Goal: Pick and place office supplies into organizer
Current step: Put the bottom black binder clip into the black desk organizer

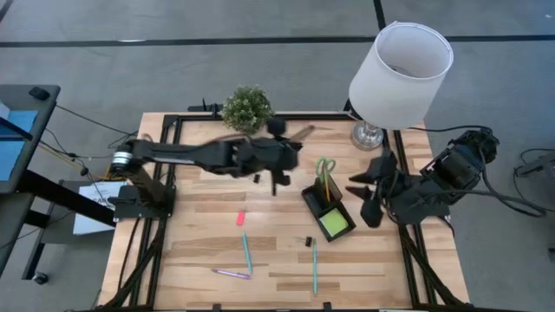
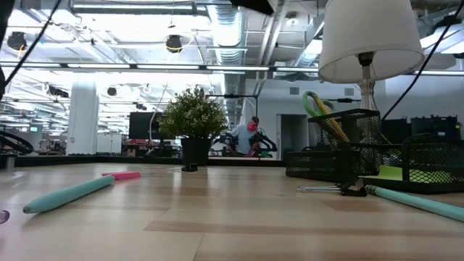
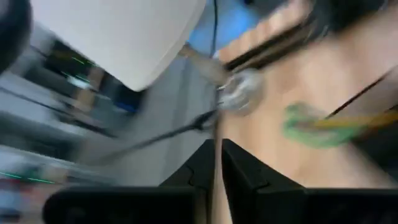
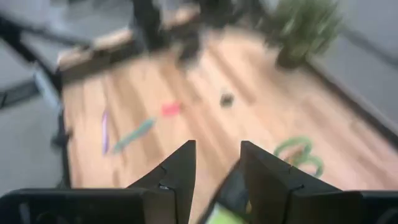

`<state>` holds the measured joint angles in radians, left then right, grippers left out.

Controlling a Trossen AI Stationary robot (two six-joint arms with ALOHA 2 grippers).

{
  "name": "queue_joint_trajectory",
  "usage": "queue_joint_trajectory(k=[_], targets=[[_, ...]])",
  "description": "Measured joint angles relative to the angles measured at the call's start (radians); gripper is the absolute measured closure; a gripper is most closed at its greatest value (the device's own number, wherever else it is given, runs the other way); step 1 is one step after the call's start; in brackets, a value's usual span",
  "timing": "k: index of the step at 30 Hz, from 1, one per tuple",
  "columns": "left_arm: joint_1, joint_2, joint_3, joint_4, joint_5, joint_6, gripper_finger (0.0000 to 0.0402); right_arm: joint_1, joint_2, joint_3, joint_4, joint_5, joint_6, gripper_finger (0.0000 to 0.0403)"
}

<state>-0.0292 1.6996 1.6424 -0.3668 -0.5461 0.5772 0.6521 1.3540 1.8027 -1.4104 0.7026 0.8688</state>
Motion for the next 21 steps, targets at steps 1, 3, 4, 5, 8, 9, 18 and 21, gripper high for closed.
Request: queue_joint_trajectory(k=[1,3,4,5,8,9,18,21], targets=[[0.005,-0.029,0.0,-0.056,0.046,-0.1,0.0371,0.0,0.0,0.0,-0.015,-0.043,-0.005,0.0284],[0.016,-0.077,0.0,-0.15,0.135,-0.266,0.0353,0.0,0.003,0.0,-0.029,-0.128,-0.053,0.0284],[0.021,-0.093,0.0,-0.203,0.167,-0.324,0.0343,0.0,0.008,0.0,-0.031,-0.167,-0.098,0.0284],[0.024,-0.107,0.0,-0.242,0.182,-0.374,0.0333,0.0,0.015,0.0,-0.033,-0.21,-0.161,0.0284],[0.025,-0.136,0.0,-0.357,0.192,-0.496,0.0303,-0.01,0.047,0.0,-0.035,-0.334,-0.377,0.0284],[0.025,-0.142,0.0,-0.384,0.194,-0.526,0.0294,-0.016,0.058,0.0,-0.035,-0.372,-0.448,0.0284],[-0.01,-0.144,0.0,-0.585,0.302,-0.791,0.0244,-0.161,0.125,0.0,-0.025,-0.706,-0.746,0.0284],[-0.051,-0.144,0.0,-0.594,0.306,-0.827,0.0244,-0.192,0.125,0.0,-0.02,-0.772,-0.779,0.0284]])
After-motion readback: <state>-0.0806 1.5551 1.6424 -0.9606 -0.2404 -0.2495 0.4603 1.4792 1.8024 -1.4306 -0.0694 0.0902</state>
